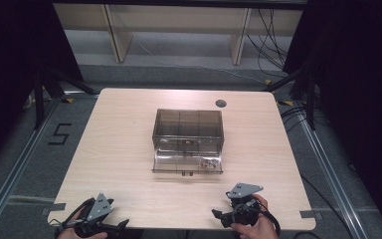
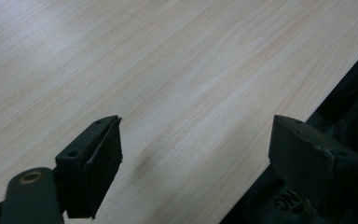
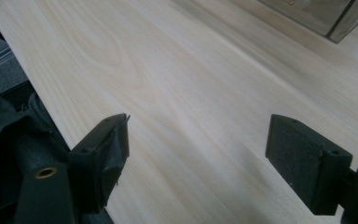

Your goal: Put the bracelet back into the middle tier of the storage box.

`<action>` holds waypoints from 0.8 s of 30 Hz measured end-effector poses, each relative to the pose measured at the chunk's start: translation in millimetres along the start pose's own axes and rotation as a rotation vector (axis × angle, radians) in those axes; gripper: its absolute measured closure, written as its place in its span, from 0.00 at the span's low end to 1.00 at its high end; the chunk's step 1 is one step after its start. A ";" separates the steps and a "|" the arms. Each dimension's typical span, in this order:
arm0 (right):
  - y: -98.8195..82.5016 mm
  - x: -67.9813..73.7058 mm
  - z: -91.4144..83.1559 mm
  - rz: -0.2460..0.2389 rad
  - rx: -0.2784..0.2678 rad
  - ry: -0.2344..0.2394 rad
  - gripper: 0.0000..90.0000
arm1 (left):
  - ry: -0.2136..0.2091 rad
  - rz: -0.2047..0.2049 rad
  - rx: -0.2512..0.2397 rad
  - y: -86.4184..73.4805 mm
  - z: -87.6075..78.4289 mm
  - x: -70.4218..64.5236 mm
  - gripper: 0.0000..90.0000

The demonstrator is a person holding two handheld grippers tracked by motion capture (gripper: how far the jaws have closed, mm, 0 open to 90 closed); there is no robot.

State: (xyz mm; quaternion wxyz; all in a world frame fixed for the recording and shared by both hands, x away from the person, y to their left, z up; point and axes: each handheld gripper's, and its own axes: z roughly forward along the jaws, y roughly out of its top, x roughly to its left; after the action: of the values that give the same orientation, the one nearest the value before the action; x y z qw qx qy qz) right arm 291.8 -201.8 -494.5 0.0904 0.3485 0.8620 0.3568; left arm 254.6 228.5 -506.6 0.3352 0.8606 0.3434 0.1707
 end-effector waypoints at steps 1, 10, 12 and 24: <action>-0.8 0.9 0.8 -0.003 0.000 0.001 0.25 | 0.001 0.000 0.001 0.0 -0.1 0.1 0.19; -6.3 3.1 -3.2 -0.019 0.015 -0.002 0.24 | 0.002 -0.002 0.001 0.3 -0.3 0.1 0.19; -8.5 5.0 -2.7 0.000 0.006 -0.017 0.24 | 0.002 -0.001 0.002 0.3 -0.2 0.1 0.19; -9.5 3.2 -6.5 0.009 0.025 -0.013 0.24 | 0.003 0.009 0.009 0.2 -0.3 0.5 0.19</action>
State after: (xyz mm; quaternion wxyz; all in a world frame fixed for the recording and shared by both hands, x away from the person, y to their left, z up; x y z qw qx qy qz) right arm 281.7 -208.0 -495.9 0.0899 0.3560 0.8642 0.3440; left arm 254.8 228.9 -506.2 0.3301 0.8632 0.3409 0.1721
